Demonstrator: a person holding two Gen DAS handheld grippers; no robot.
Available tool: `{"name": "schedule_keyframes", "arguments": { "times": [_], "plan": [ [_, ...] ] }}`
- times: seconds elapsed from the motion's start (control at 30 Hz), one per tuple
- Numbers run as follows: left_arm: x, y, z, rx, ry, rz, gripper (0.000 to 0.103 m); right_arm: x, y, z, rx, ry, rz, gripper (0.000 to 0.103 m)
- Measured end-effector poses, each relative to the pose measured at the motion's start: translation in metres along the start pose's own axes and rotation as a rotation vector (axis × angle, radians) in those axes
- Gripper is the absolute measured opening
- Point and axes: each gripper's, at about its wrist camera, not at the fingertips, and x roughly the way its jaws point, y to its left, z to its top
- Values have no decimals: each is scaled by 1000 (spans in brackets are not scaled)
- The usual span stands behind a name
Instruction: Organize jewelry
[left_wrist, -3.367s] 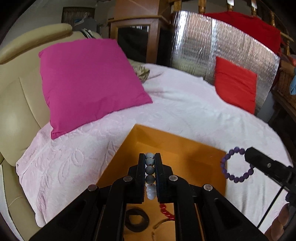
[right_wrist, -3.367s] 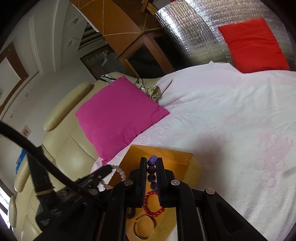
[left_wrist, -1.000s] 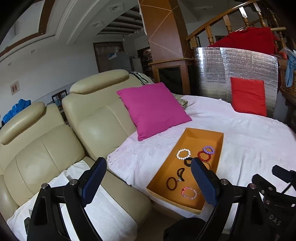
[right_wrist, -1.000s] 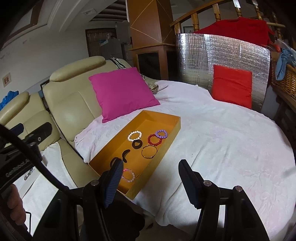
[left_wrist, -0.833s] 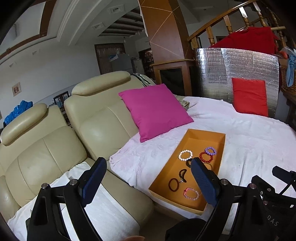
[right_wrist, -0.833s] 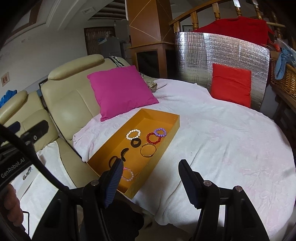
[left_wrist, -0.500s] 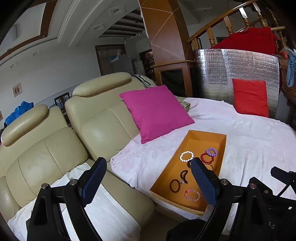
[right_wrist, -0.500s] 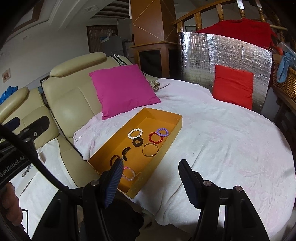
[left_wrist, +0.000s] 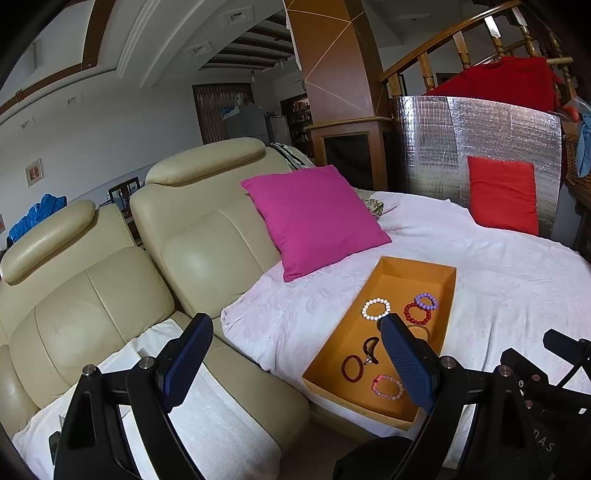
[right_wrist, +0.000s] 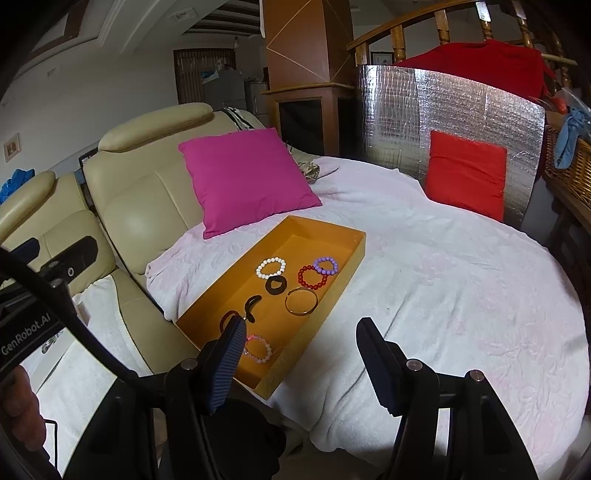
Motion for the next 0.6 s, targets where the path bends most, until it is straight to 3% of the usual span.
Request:
{"name": "schedule_keyframes", "arguments": {
  "times": [0.6],
  "plan": [
    [10,14,-3,-26,11,-6,92,3,14,6,-24,1,-20,66]
  ]
}}
